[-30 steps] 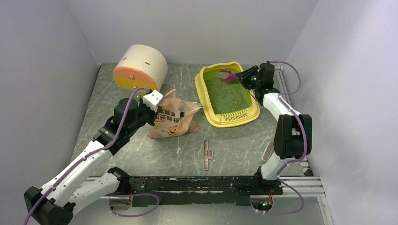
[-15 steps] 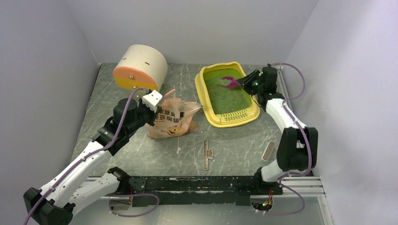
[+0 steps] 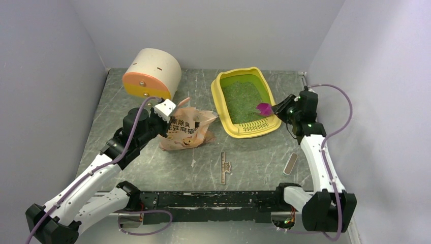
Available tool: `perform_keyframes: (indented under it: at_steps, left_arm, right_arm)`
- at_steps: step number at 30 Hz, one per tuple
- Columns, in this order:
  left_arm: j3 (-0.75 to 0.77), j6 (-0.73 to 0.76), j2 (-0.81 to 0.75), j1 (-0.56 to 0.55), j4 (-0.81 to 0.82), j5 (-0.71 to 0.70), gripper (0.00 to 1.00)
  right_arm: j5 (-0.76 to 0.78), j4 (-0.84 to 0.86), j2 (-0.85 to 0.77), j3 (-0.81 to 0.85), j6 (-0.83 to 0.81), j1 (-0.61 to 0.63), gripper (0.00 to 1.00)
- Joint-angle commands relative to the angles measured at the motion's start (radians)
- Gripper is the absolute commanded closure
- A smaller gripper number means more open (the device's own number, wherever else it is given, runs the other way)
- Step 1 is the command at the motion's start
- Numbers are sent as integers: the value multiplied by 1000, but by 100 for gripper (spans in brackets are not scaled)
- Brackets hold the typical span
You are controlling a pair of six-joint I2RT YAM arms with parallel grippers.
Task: Fill the litter box with clean litter
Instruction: Pour the cat litter into the litter box.
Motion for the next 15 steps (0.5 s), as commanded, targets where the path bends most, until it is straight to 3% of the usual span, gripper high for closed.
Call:
perform_keyframes:
  at_steps: [1, 9, 15]
  left_arm:
    - [-14, 8, -20, 3, 82, 0, 95]
    - [-25, 7, -13, 3, 103, 8, 95]
    - [-23, 3, -16, 3, 101, 7, 95]
  right_arm:
    - [136, -131, -75, 50, -152, -26, 100]
    - [188, -163, -31, 183, -218, 29, 100]
    - [304, -175, 25, 263, -292, 193, 100]
